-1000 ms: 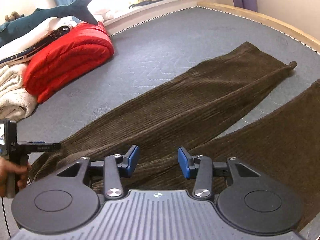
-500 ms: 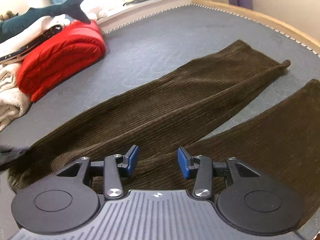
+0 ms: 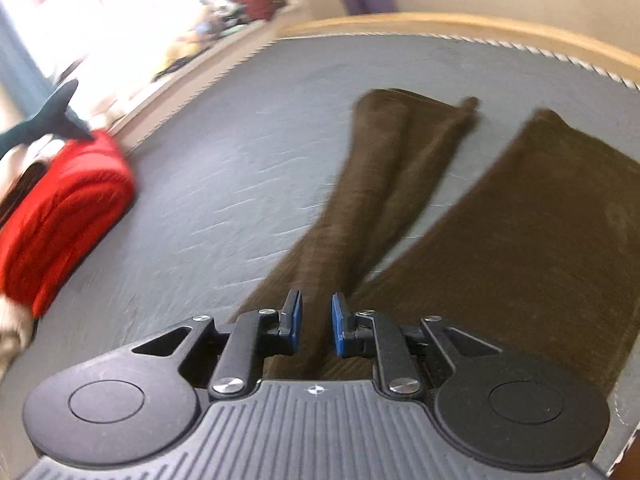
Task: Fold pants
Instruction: 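Grasp a pant leg with the right gripper and lift it over the other leg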
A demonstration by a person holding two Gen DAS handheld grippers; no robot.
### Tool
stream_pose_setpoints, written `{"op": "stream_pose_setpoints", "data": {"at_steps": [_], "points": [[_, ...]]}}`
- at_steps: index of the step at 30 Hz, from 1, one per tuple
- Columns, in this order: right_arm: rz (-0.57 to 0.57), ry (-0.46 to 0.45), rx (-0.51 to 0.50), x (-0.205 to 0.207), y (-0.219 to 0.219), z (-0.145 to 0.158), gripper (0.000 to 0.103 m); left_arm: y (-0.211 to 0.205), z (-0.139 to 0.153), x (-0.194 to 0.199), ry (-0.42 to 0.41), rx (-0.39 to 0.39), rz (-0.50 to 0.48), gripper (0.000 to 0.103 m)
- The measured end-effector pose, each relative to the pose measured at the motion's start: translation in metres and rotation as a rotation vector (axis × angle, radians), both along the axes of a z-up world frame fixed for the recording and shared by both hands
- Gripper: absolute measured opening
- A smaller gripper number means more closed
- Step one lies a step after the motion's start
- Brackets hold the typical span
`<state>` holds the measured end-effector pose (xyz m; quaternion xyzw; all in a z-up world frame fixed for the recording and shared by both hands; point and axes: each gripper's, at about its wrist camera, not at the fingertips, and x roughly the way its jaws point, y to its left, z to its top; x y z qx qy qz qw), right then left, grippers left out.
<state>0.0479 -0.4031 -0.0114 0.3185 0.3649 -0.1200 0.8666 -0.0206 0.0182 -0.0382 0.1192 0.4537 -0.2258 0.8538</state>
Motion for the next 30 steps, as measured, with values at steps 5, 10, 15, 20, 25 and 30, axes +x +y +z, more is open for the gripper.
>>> {"op": "stream_pose_setpoints", "data": {"at_steps": [5, 10, 15, 20, 25, 30], "points": [[-0.052, 0.020, 0.070, 0.006, -0.023, -0.015, 0.019, -0.008, 0.011, 0.039, -0.025, -0.149, 0.138, 0.013], [0.020, 0.022, 0.159, 0.021, -0.017, -0.028, 0.019, -0.040, -0.013, 0.057, 0.041, -0.124, 0.157, 0.016], [0.118, 0.073, 0.153, 0.042, 0.015, -0.038, 0.031, -0.041, -0.035, 0.062, 0.108, -0.076, 0.200, 0.034], [0.177, 0.153, 0.089, 0.062, 0.047, -0.048, 0.046, -0.026, -0.035, 0.065, 0.115, -0.101, 0.233, 0.035], [0.206, 0.237, 0.007, 0.066, 0.074, -0.058, 0.046, -0.005, -0.025, 0.066, 0.119, -0.122, 0.265, 0.041], [0.252, 0.188, -0.086, 0.050, 0.081, -0.049, 0.015, 0.001, -0.019, 0.066, 0.117, -0.120, 0.282, 0.041]]}}
